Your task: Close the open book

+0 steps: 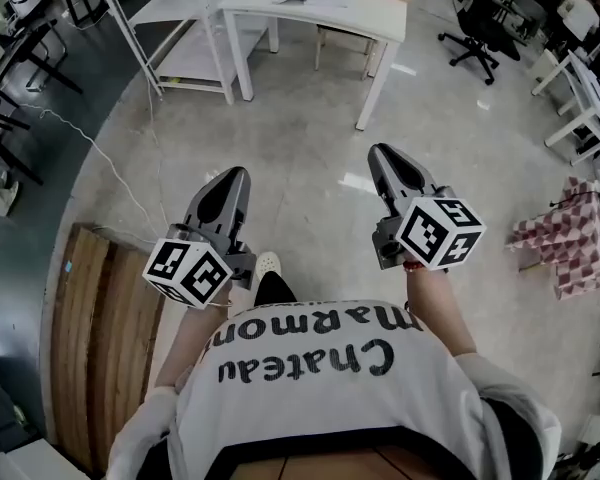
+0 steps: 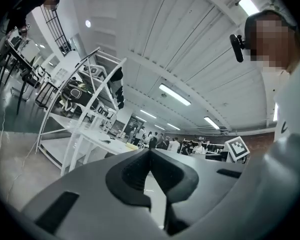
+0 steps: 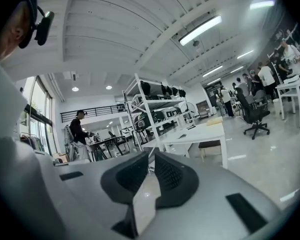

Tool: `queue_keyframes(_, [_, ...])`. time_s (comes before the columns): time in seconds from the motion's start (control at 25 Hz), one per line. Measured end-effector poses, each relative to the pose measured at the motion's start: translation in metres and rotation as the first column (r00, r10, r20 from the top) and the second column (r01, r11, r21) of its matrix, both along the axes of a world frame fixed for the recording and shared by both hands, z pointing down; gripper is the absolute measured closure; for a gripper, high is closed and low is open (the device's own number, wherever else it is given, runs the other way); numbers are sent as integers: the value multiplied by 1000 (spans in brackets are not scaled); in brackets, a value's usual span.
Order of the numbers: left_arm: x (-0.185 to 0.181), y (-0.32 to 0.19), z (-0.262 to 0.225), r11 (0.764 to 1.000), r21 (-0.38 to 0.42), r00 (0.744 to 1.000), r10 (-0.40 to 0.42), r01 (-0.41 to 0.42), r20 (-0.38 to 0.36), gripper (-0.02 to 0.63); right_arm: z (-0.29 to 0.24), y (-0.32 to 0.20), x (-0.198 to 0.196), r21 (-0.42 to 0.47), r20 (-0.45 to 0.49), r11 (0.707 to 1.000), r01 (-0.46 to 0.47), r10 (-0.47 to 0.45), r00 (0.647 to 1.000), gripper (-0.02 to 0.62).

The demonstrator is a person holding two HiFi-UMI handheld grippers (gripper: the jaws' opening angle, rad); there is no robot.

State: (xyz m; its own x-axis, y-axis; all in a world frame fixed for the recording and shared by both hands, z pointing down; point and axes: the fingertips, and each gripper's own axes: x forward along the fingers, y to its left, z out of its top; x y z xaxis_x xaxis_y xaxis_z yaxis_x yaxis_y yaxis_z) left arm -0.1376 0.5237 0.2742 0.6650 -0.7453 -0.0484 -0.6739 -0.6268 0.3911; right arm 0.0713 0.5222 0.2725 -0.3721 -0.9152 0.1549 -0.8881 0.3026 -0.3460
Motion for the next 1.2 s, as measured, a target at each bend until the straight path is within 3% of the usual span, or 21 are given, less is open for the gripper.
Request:
queue_keyframes(0.2, [2,-75,-5,998,-20,997,63,-64,-34,582,2,-79,-19,-29,-3,1000,-8,8,1000,538])
queue_keyframes(0.44, [-43,-188,-22,999,-18,999,37,-38,-40,583,-17,-176,-56,7,-26,1000,-18,18,999,538])
queue_keyframes(0.56, [-50,-223,-33,998,21,998,55,-54,-23,583,-22,-212,-63,18,-21,999,-27,28,999,538])
queue_keyframes(0.88, [-76,-289,-34,998,33,998,56,-56,-9,583,-25,-277,-89,37,-5,999,-31,31,1000,538])
queue_keyframes(1.2, [-68,-309,-4,995,-38,995,94,-95,-25,583,8,-297,-94,-41,14,999,-25,26,1000,538])
